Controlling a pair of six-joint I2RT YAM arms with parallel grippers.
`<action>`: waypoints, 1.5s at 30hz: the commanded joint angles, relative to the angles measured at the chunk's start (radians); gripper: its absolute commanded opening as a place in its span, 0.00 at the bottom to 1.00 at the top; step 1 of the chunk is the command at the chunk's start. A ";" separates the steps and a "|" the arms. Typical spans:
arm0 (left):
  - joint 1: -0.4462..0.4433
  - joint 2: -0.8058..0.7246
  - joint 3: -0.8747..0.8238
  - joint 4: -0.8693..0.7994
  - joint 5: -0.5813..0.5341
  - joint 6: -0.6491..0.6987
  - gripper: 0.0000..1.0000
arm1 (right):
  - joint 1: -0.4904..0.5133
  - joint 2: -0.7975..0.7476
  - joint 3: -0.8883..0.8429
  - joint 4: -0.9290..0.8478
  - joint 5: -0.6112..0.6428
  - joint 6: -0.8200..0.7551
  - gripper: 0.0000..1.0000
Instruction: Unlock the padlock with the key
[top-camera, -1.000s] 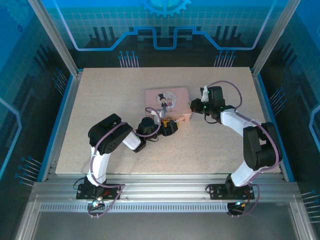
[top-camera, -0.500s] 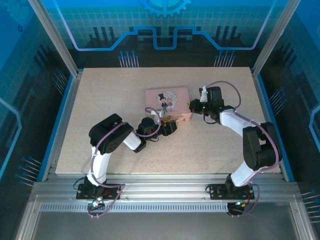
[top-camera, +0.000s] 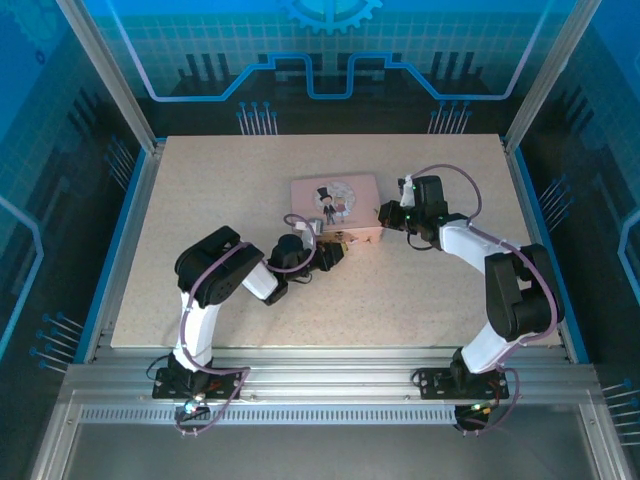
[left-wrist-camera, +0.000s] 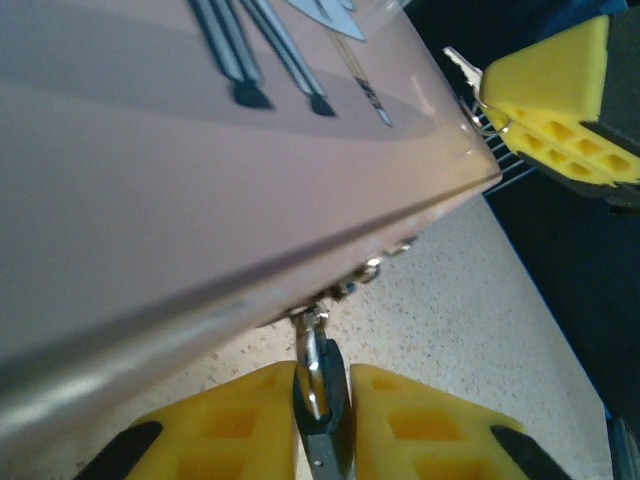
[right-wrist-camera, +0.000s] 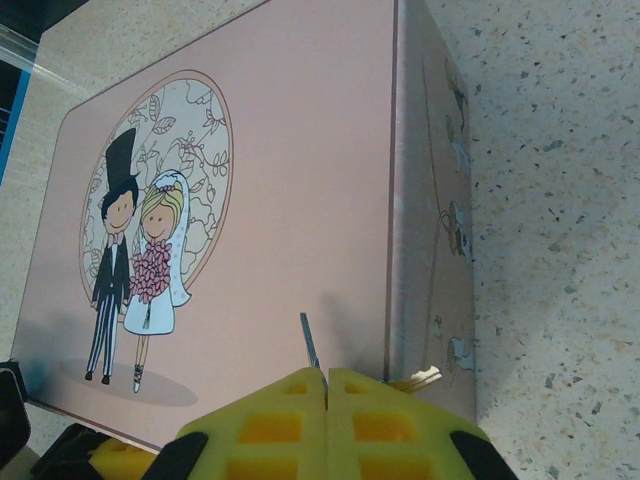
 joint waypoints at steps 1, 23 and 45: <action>0.008 -0.037 0.012 -0.016 0.037 0.000 0.15 | 0.010 -0.003 -0.011 0.019 -0.018 -0.003 0.00; 0.020 -0.136 0.025 -0.213 0.097 -0.006 0.05 | -0.030 -0.068 -0.036 0.010 -0.044 -0.010 0.00; 0.037 -0.116 0.037 -0.220 0.118 -0.044 0.14 | -0.057 -0.014 -0.024 0.000 0.018 -0.014 0.00</action>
